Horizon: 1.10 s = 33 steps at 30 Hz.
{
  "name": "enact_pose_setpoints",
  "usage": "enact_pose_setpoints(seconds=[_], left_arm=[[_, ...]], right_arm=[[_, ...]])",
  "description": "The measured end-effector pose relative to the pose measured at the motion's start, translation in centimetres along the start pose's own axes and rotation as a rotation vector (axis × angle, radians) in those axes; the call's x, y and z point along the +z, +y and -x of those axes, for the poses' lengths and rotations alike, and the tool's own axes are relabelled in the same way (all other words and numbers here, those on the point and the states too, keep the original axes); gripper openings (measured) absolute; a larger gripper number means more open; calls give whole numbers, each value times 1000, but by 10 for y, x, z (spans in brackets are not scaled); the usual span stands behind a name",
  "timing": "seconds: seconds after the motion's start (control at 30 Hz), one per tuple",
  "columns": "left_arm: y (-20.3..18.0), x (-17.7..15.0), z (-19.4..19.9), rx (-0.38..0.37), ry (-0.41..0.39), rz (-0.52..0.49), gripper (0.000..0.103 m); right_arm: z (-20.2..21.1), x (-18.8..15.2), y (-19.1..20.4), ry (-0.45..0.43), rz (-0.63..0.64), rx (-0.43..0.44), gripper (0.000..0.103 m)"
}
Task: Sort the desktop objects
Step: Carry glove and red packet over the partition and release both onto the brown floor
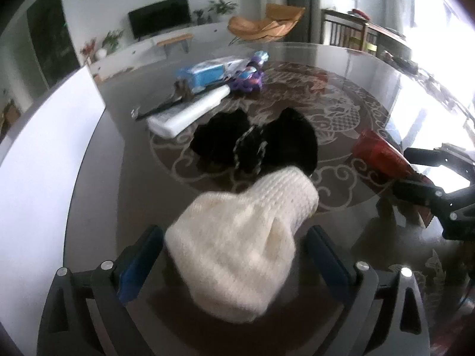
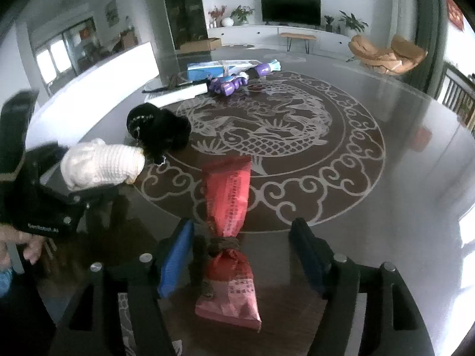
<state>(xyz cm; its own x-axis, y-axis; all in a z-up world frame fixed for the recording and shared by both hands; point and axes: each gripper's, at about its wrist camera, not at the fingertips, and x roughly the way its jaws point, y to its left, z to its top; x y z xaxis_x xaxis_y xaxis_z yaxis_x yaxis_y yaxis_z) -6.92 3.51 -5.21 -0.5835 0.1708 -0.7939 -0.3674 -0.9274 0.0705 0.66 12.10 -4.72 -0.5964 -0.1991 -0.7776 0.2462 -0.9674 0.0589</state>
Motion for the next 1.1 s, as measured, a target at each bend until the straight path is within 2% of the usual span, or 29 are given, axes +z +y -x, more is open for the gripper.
enact_pose_setpoints(seconds=[0.03, 0.07, 0.1, 0.2, 0.3, 0.47, 0.57, 0.7, 0.77, 0.9, 0.97, 1.03, 1.07, 1.1], left_arm=[[2, 0, 2, -43, -11, 17, 55], [6, 0, 3, -61, -16, 47, 53], [8, -1, 5, -61, -21, 54, 50], [11, -7, 17, -73, -41, 88, 47], [19, -17, 46, -135, -89, 185, 47], [51, -40, 117, -167, -180, 362, 47], [87, -46, 168, -94, -256, 403, 47], [158, -57, 218, 76, -304, 474, 47], [201, -68, 226, 157, -284, 536, 47], [267, -92, 214, 235, -182, 639, 47], [286, -101, 204, 268, -134, 663, 47], [299, -109, 190, 306, -64, 692, 57], [304, -113, 182, 322, -23, 705, 60], [308, -119, 177, 333, 3, 720, 63]], right_arm=[[-1, 1, 3, 2, 13, -6, 66], [-2, 2, 7, 3, 33, -24, 48], [-2, 3, 13, 4, 73, -54, 21], [0, 6, 21, 42, 73, -38, 21], [20, 2, 27, 21, 58, 1, 21], [54, 13, 37, -32, 28, 73, 21], [66, 36, 56, -67, 16, 158, 21], [72, 80, 121, -127, 36, 352, 21], [73, 103, 167, -161, 71, 464, 21], [57, 139, 254, -166, 138, 628, 21], [36, 151, 296, -127, 158, 675, 21], [9, 156, 327, -39, 153, 718, 23], [-4, 155, 339, 15, 153, 728, 31], [-16, 154, 348, 67, 152, 735, 47]])
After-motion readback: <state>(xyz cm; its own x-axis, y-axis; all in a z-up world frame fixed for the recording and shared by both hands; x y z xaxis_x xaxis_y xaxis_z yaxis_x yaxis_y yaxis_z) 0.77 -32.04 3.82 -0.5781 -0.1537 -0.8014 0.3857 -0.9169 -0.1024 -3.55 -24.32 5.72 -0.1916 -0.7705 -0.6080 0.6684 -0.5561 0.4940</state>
